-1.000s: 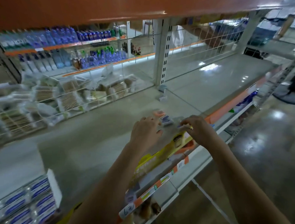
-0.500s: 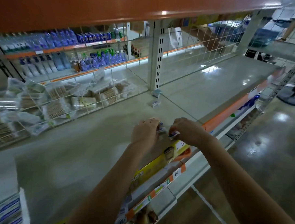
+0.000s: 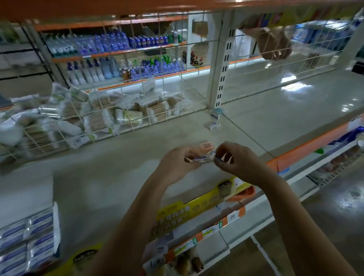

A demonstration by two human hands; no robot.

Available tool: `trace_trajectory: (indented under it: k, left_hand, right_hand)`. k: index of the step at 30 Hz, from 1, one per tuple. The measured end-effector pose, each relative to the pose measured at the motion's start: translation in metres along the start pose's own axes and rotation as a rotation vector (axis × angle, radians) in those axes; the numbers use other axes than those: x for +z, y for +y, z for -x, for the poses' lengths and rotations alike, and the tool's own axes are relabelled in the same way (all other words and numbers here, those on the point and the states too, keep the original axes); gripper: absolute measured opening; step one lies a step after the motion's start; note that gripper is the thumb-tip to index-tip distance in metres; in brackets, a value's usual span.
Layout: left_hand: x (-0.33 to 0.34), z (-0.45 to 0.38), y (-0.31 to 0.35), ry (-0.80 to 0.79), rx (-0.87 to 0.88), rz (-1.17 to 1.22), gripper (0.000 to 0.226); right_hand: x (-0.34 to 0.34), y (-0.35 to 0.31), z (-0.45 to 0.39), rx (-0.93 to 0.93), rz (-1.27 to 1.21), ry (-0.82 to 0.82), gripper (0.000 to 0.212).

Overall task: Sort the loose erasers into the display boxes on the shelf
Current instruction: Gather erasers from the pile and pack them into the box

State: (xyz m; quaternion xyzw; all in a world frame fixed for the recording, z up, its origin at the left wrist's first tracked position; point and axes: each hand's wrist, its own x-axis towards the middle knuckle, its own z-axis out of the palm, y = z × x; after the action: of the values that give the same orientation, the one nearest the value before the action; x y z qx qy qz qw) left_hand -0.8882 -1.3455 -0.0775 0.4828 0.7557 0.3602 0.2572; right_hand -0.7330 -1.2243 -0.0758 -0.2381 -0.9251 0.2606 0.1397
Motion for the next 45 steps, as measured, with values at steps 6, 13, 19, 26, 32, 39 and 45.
trace_trajectory:
  k: [6,13,19,26,32,39,45]
  left_hand:
    - [-0.037,0.043,-0.019,0.052,-0.073,0.347,0.017]
    - [-0.075,0.094,-0.039,0.255,-0.169,0.710,0.017]
    - [-0.103,0.132,-0.049,0.389,-0.226,0.998,0.010]
    - [-0.124,0.176,-0.070,0.452,-0.272,1.036,0.020]
    - [-0.151,0.212,-0.086,0.533,-0.206,0.809,0.026]
    - [-0.190,0.259,-0.109,0.617,-0.254,0.380,0.026]
    - [-0.214,0.293,-0.137,0.623,-0.277,0.049,0.021]
  right_hand:
    - [0.016,-0.035,-0.014,0.019,-0.401,-0.015,0.015]
    - [0.046,-0.094,-0.028,-0.101,-0.844,-0.138,0.014]
    - [0.072,-0.143,-0.028,-0.184,-0.997,-0.246,0.016]
    - [0.106,-0.189,-0.026,-0.102,-1.133,-0.297,0.010]
    - [0.128,-0.227,-0.025,-0.090,-1.086,-0.358,0.026]
    - [0.160,-0.269,-0.025,-0.273,-0.657,-0.306,0.035]
    - [0.188,-0.299,-0.015,-0.436,-0.304,-0.377,0.023]
